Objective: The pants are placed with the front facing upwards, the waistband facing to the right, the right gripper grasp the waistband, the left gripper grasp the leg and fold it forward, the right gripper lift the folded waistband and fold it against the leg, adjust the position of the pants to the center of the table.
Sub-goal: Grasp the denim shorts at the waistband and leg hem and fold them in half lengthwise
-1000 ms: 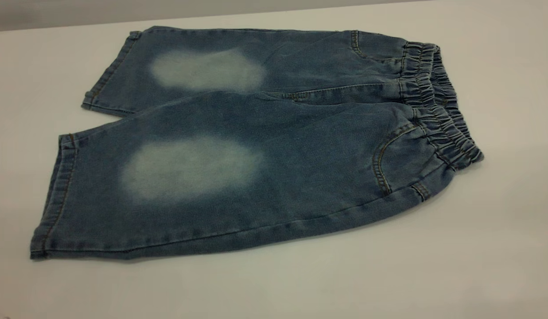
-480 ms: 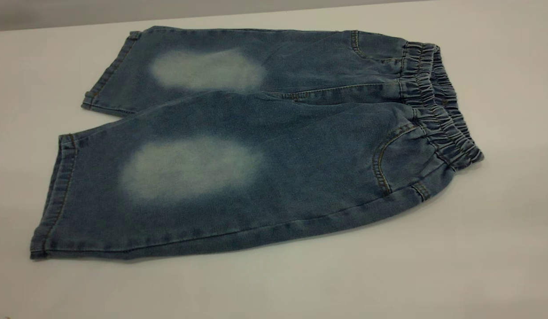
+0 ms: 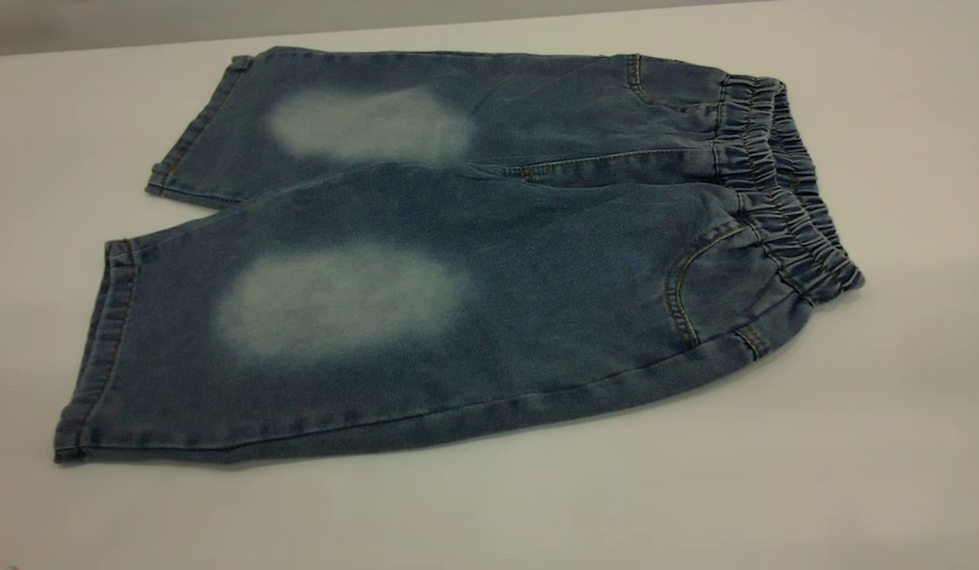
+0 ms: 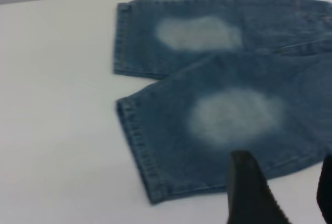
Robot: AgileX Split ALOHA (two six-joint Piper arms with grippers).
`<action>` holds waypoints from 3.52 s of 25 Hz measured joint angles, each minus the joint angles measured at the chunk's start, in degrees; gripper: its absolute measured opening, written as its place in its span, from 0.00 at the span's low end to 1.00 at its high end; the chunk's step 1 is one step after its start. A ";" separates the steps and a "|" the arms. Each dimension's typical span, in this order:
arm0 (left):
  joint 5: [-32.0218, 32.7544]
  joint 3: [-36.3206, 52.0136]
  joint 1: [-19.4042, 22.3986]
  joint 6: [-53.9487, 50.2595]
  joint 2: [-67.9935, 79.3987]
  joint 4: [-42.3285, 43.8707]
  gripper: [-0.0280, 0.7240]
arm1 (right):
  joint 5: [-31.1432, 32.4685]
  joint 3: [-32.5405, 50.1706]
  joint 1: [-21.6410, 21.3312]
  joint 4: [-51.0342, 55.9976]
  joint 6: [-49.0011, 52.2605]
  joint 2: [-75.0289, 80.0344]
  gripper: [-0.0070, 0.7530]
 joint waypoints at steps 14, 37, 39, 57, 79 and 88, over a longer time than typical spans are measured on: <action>-19.01 -9.15 0.00 14.96 33.90 -3.06 0.44 | -12.82 0.77 0.00 17.25 -12.18 27.19 0.56; -25.50 -9.10 -0.05 48.57 67.81 -29.19 0.44 | -22.99 2.47 0.00 83.81 -74.84 99.57 0.56; -25.31 -9.10 -0.05 48.57 67.91 -29.19 0.44 | -18.90 1.70 0.00 87.71 -80.82 104.32 0.56; -24.29 -9.10 -0.05 48.46 67.94 -29.19 0.44 | -20.81 -5.29 -3.71 90.46 -89.67 118.48 0.56; -22.74 -9.10 -0.05 48.46 67.94 -29.19 0.44 | -25.01 -11.71 -3.66 90.66 -90.97 123.89 0.53; -22.54 -9.10 -0.05 48.46 67.94 -29.19 0.44 | -27.40 -11.77 -3.66 90.71 -88.87 123.18 0.52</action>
